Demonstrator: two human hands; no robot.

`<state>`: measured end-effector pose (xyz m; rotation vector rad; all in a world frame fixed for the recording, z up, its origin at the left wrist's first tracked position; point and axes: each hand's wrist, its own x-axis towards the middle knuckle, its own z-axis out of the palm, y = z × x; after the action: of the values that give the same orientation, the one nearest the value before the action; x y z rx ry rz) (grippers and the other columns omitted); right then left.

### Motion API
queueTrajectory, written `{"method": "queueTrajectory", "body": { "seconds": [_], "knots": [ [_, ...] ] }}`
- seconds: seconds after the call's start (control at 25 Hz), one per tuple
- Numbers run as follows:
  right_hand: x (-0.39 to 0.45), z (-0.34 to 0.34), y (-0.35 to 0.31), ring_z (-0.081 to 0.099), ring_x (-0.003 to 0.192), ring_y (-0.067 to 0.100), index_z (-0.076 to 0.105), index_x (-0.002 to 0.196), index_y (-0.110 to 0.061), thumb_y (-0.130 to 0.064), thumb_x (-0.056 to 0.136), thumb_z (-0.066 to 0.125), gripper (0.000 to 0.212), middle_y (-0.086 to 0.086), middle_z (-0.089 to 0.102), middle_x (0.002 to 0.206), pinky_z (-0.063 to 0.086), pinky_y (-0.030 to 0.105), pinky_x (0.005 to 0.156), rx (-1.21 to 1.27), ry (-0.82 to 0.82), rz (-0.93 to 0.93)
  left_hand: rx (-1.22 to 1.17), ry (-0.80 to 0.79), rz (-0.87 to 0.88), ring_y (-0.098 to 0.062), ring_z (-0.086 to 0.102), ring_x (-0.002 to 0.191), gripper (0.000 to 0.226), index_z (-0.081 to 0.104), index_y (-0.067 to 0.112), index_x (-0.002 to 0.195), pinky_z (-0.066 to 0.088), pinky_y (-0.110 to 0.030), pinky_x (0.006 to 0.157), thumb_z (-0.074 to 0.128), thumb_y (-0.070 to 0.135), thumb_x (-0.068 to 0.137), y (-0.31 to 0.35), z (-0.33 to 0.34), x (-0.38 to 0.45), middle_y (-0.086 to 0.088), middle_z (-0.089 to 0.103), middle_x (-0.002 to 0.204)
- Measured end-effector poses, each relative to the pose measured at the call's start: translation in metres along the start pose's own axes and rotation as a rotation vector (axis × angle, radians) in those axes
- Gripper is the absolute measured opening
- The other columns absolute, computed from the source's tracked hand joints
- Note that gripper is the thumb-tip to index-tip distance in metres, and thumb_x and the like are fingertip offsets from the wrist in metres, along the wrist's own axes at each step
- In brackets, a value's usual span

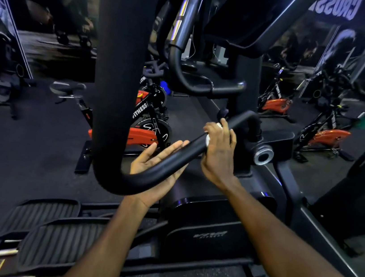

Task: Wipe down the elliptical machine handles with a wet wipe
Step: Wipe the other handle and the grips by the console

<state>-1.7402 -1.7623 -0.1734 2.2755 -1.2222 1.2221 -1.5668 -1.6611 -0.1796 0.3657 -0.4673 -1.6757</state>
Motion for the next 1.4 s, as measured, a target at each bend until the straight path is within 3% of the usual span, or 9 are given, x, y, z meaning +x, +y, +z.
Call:
{"method": "queueTrajectory", "body": {
  "seconds": [0.08,0.28,0.64,0.88,1.0,1.04,1.12,1.2,1.4],
  "knots": [
    [-0.002,0.002,0.012,0.032,0.145,0.027,0.05,0.131,-0.011,-0.006,0.077,0.051,0.055,0.004,0.051,0.141,0.022,0.054,0.115,-0.049,-0.03,-0.115,-0.135,-0.054,-0.047,-0.031,0.046,0.137,0.063,0.043,-0.005,0.142,0.028,-0.045,0.119,0.053,0.034,0.093,-0.009,-0.002,0.008,-0.02,0.048,0.146],
    [0.025,0.008,0.052,0.024,0.148,0.024,0.045,0.136,-0.014,0.005,0.067,0.053,0.072,0.002,0.044,0.145,0.022,0.061,0.112,0.003,-0.058,0.121,-0.175,-0.056,0.016,-0.026,0.051,0.128,0.047,0.066,-0.001,0.118,0.034,-0.044,0.115,0.05,0.036,0.094,-0.037,0.007,0.038,-0.015,0.064,0.129],
    [0.051,0.026,0.125,0.014,0.15,0.032,0.025,0.15,-0.011,-0.002,0.075,0.056,0.082,0.007,0.026,0.156,0.02,0.065,0.109,0.008,-0.11,0.223,-0.237,0.022,0.109,-0.035,0.053,0.129,0.045,0.058,0.002,0.126,0.04,-0.052,0.106,0.033,0.031,0.103,-0.08,0.023,0.118,-0.017,0.048,0.147],
    [0.061,0.036,0.178,0.038,0.134,0.025,0.037,0.142,-0.015,-0.011,0.085,0.055,0.059,0.007,0.045,0.138,0.026,0.066,0.107,0.131,-0.14,0.525,-0.249,0.051,0.131,-0.036,0.057,0.125,0.043,0.06,0.0,0.124,0.038,-0.047,0.111,0.032,0.025,0.103,-0.088,0.03,0.133,-0.02,0.056,0.138],
    [0.057,0.035,0.2,0.05,0.116,0.025,0.051,0.119,-0.019,-0.019,0.087,0.049,0.032,0.005,0.059,0.115,0.03,0.058,0.107,0.197,-0.275,0.681,-0.247,0.072,0.147,-0.036,0.056,0.126,0.042,0.061,0.0,0.123,0.036,-0.047,0.113,0.034,0.023,0.101,-0.09,0.03,0.134,-0.02,0.057,0.137],
    [0.061,0.027,0.206,0.055,0.102,0.024,0.055,0.104,-0.018,-0.018,0.086,0.046,0.021,0.004,0.062,0.101,0.037,0.05,0.103,0.245,-0.328,0.729,-0.242,0.074,0.147,-0.036,0.056,0.126,0.042,0.063,0.0,0.122,0.037,-0.047,0.114,0.035,0.023,0.1,-0.09,0.029,0.133,-0.021,0.057,0.137],
    [0.084,0.008,0.204,0.056,0.064,0.024,0.051,0.075,-0.011,-0.01,0.087,0.039,0.017,0.007,0.061,0.063,0.05,0.027,0.066,0.554,-0.407,0.85,-0.232,0.065,0.152,-0.037,0.057,0.125,0.041,0.067,-0.001,0.117,0.038,-0.05,0.11,0.039,0.021,0.096,-0.091,0.03,0.132,-0.021,0.059,0.135],
    [0.114,-0.002,0.191,0.049,0.045,0.018,0.053,0.07,-0.008,-0.012,0.093,0.034,0.03,0.0,0.055,0.043,0.041,0.02,0.039,0.76,-0.424,0.87,-0.231,0.076,0.153,-0.037,0.057,0.124,0.042,0.063,-0.001,0.121,0.038,-0.052,0.108,0.041,0.02,0.093,-0.09,0.031,0.13,-0.022,0.058,0.135],
    [0.149,0.005,0.174,0.066,0.078,0.028,0.066,0.085,-0.018,-0.054,0.08,0.033,0.049,0.014,0.072,0.092,0.05,0.037,0.07,0.383,-0.673,0.621,-0.216,0.169,0.168,-0.039,0.055,0.126,0.048,0.047,-0.003,0.138,0.044,-0.051,0.103,0.039,0.026,0.1,-0.083,0.023,0.124,-0.023,0.05,0.143]
  ]
}}
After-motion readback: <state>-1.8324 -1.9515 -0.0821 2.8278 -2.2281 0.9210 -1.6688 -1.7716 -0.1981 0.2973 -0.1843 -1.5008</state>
